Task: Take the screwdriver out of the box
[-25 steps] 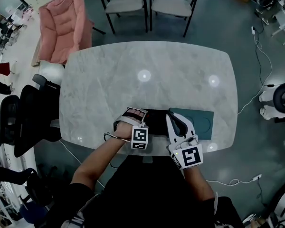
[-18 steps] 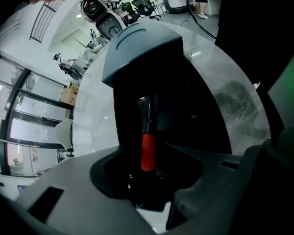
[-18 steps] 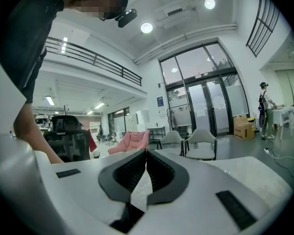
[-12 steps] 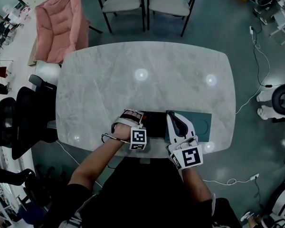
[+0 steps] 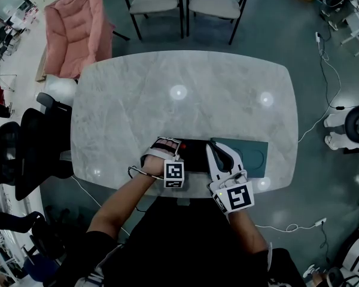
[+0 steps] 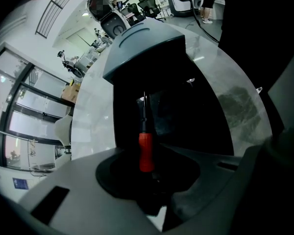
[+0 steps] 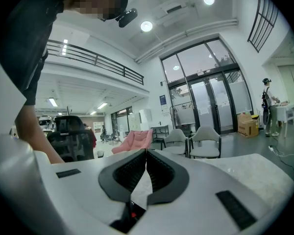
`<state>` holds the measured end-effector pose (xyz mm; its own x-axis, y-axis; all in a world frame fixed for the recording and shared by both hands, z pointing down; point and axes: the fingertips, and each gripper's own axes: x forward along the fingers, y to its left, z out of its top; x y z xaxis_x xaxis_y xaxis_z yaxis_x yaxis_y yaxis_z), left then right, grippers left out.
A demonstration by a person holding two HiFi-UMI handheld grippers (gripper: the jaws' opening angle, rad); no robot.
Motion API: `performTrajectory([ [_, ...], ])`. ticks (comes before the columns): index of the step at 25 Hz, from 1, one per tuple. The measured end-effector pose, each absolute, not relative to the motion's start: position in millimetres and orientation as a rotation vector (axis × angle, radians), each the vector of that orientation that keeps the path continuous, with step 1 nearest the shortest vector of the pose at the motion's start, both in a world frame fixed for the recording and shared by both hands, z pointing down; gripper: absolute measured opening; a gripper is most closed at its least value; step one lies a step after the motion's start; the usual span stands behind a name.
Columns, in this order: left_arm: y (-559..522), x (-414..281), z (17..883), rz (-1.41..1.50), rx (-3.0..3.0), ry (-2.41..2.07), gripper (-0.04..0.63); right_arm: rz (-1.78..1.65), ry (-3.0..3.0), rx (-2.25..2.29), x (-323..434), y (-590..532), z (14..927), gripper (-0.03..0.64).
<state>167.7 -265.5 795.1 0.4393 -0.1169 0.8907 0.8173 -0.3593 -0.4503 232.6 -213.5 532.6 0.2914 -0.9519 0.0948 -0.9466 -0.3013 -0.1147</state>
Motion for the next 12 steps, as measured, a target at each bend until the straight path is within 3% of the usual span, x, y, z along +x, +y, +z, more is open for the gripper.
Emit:
performTrajectory([
  [12,-268.1,164.9,753.0,-1.049,-1.73,-0.528,0.1,-0.185,1.825,-2.498,231.2,-211.0,523.8,0.025],
])
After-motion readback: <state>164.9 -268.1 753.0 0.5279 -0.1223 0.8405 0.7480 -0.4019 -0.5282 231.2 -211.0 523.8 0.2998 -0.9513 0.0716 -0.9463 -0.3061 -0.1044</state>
